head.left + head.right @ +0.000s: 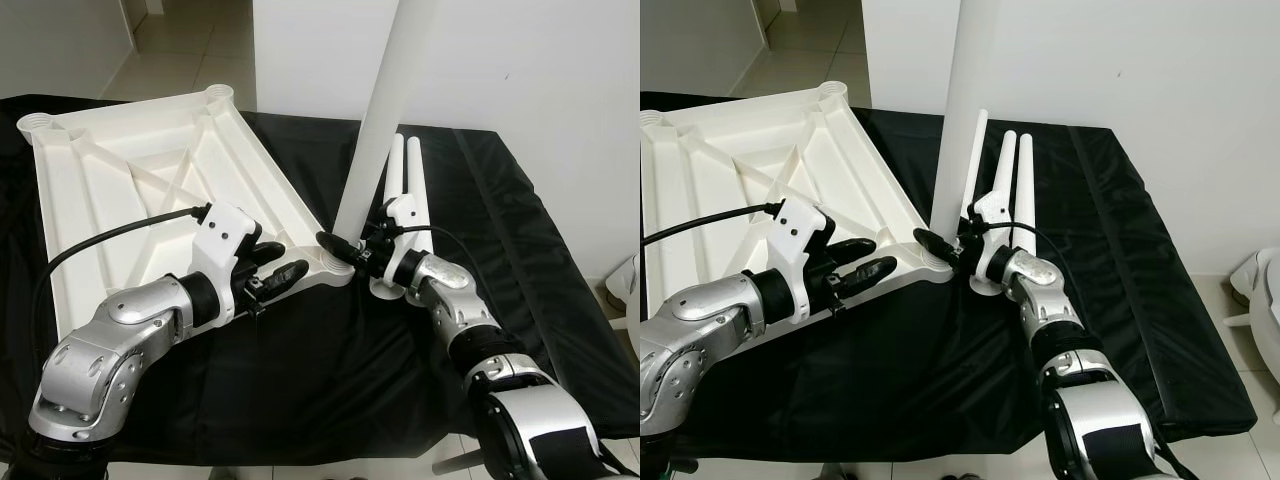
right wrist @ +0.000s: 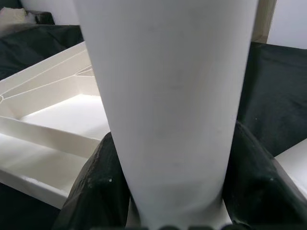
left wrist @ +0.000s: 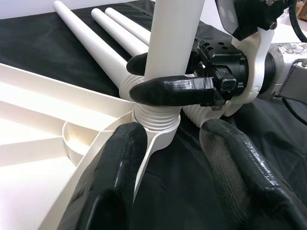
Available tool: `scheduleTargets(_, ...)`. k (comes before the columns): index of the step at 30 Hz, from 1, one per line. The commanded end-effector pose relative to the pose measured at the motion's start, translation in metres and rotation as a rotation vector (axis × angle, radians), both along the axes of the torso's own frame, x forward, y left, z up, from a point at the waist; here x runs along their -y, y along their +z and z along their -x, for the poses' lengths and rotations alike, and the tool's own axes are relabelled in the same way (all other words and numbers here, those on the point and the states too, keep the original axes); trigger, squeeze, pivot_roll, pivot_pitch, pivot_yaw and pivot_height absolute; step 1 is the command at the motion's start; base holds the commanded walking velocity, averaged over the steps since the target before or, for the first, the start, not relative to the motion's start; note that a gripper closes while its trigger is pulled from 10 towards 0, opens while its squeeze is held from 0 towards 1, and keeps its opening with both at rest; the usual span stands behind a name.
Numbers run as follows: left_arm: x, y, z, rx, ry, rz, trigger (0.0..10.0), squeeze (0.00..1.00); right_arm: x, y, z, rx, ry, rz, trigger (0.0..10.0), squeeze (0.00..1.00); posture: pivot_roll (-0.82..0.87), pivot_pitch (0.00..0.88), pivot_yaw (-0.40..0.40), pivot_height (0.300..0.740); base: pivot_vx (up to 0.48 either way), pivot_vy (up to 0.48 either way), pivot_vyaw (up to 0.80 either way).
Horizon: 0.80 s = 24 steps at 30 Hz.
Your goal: Building children table
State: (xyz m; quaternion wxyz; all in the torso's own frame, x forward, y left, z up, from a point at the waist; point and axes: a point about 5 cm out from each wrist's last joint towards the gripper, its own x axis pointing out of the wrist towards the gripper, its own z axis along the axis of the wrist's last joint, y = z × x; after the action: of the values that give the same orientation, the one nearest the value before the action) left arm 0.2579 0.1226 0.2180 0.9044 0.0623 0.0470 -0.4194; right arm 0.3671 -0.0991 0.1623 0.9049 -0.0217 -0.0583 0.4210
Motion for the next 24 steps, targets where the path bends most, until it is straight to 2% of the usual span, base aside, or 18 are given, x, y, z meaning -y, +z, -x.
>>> scheduleTargets(1, 0.002, -0.001, 0.004, -0.004, -0.002, -0.004, 10.0, 0.0, 0.002, -0.012, 0.0, -0.065, -0.072, -0.003, 10.0, 0.0, 0.05, 0.092, -0.074, 0.74, 0.0, 0.0, 0.0)
scheduleTargets(2, 0.002, -0.001, 0.004, -0.005, -0.003, -0.003, 10.0, 0.0, -0.001, -0.011, 0.0, -0.068, -0.113, -0.021, 10.0, 0.0, 0.05, 0.093, -0.074, 0.74, 0.0, 0.0, 0.0)
scheduleTargets(4, 0.002, -0.001, 0.004, -0.005, -0.003, -0.003, 10.0, 0.0, -0.001, -0.011, 0.0, -0.068, -0.113, -0.021, 10.0, 0.0, 0.05, 0.093, -0.074, 0.74, 0.0, 0.0, 0.0)
scheduleTargets(7, 0.002, -0.001, 0.005, -0.009, -0.004, -0.004, 10.0, 0.0, -0.015, -0.004, 0.003, -0.039, -0.224, -0.079, 10.0, 0.0, 0.06, 0.094, -0.076, 0.74, 0.0, 0.0, 0.0)
scheduleTargets(9, 0.002, -0.001, 0.005, -0.009, -0.004, -0.004, 10.0, 0.0, -0.015, -0.004, 0.003, -0.039, -0.224, -0.079, 10.0, 0.0, 0.06, 0.094, -0.076, 0.74, 0.0, 0.0, 0.0)
scheduleTargets(11, 0.002, -0.001, 0.005, -0.01, -0.003, -0.005, 10.0, 0.0, -0.019, -0.005, 0.003, -0.071, -0.325, -0.11, 10.0, 0.0, 0.06, 0.093, -0.073, 0.74, 0.0, 0.0, 0.0)
scheduleTargets(14, 0.002, -0.001, 0.005, -0.01, -0.002, -0.005, 10.0, 0.0, -0.019, -0.006, 0.002, -0.091, -0.376, -0.122, 10.0, 0.0, 0.06, 0.093, -0.073, 0.74, 0.0, 0.0, 0.0)
scheduleTargets(15, 0.002, -0.001, 0.005, -0.01, -0.002, -0.006, 10.0, 0.0, -0.017, -0.008, 0.002, -0.114, -0.476, -0.133, 10.0, 0.0, 0.05, 0.092, -0.075, 0.74, 0.0, 0.0, 0.0)
scheduleTargets(17, 0.002, -0.001, 0.005, -0.01, -0.002, -0.006, 10.0, 0.0, -0.017, -0.008, 0.002, -0.114, -0.476, -0.133, 10.0, 0.0, 0.05, 0.092, -0.075, 0.74, 0.0, 0.0, 0.0)
scheduleTargets(18, 0.002, -0.001, 0.004, -0.009, -0.002, -0.006, 10.0, 0.0, -0.014, -0.01, 0.001, -0.13, -0.637, -0.125, 10.0, 0.0, 0.05, 0.091, -0.076, 0.74, 0.0, 0.0, 0.0)
scheduleTargets(19, 0.002, -0.001, 0.004, -0.009, -0.002, -0.006, 10.0, 0.0, -0.014, -0.01, 0.001, -0.13, -0.637, -0.125, 10.0, 0.0, 0.05, 0.091, -0.076, 0.74, 0.0, 0.0, 0.0)
scheduleTargets(21, 0.002, -0.001, 0.004, -0.008, -0.002, -0.006, 10.0, 0.0, -0.011, -0.013, 0.002, -0.137, -0.744, -0.126, 10.0, 0.0, 0.05, 0.089, -0.078, 0.74, 0.0, 0.0, 0.0)
scheduleTargets(24, 0.002, -0.001, 0.004, -0.007, -0.001, -0.005, 10.0, 0.0, -0.011, -0.015, 0.003, -0.15, -0.788, -0.138, 10.0, 0.0, 0.05, 0.089, -0.078, 0.74, 0.0, 0.0, 0.0)
